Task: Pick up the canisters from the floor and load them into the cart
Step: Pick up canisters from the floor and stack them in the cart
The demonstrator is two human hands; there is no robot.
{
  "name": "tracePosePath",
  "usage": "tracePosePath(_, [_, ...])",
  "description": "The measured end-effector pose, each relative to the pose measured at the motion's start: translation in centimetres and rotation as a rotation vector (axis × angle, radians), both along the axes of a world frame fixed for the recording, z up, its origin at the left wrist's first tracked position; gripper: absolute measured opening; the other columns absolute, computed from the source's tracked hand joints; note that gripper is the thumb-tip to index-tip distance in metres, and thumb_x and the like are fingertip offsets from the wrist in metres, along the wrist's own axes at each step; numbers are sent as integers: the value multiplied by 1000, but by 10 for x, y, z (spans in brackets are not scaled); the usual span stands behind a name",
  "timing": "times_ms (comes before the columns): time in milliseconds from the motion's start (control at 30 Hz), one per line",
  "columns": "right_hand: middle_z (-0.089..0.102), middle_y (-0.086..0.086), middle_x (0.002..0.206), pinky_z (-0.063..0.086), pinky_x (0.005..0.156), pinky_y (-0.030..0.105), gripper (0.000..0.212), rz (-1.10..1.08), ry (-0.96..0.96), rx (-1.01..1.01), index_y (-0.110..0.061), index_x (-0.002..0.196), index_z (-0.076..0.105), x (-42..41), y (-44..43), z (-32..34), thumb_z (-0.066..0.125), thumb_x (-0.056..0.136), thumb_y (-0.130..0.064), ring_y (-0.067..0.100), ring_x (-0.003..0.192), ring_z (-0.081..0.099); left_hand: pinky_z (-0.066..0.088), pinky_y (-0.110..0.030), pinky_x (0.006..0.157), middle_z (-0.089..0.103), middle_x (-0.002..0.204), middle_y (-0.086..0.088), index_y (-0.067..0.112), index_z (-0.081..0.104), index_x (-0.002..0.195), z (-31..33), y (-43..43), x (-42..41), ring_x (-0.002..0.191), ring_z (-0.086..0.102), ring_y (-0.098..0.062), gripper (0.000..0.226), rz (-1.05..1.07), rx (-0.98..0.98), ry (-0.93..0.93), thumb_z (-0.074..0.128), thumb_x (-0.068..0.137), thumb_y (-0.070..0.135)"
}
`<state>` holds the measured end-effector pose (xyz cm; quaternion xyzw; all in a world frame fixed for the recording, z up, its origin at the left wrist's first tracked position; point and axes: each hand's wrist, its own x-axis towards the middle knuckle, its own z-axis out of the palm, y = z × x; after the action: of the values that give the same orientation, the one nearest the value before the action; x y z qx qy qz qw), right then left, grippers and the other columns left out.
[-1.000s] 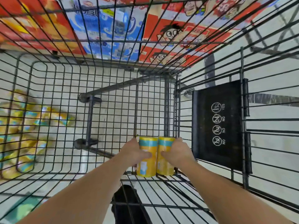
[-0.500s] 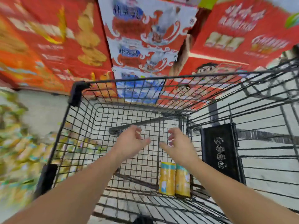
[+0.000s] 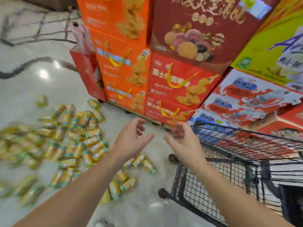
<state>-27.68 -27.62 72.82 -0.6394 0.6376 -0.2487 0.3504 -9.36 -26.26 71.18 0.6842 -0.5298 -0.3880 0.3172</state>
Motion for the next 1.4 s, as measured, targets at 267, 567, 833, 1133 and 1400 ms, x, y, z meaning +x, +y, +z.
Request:
tracePosePath(267, [61,-7,97,49,76,29,38,138,99,309,-28,108,50,147,39,-157,77,81,-29,14,84,60,51,-35,78,60,92,5,23,54,109,-152,70,172,81,61,-18,46,181,309,-68,74,74,45])
tracePosePath(567, [59,-2,106,46,79,31,50,218,351,752,-18,125,49,176,73,-454,69,84,-39,20,100,61,41,-30,77,58,111,-5,15,52,123,-423,141,191,96,57,-22,56,412,687,6,74,78,39])
tracePosePath(833, [57,11,118,50,97,49,64,-368,204,1030,-13,114,33,188,92,-675,74,75,-43,33,110,59,35,-28,81,50,116,0,14,43,133,-617,165,169,103,53,-18,66,609,808,56,74,80,38])
tracePosePath(1133, [57,11,119,58,65,42,78,-914,-185,1056,-22,118,38,188,90,-783,83,61,-49,32,97,65,45,-35,93,57,126,2,20,37,140,-734,175,168,116,57,-22,77,737,793,118,78,76,31])
tracePosePath(1400, [55,5,122,59,77,52,80,-978,-278,1009,-28,128,36,180,87,-772,88,67,-30,30,105,62,49,-37,84,65,113,0,19,49,122,-746,165,161,101,63,-23,65,809,788,73,84,68,29])
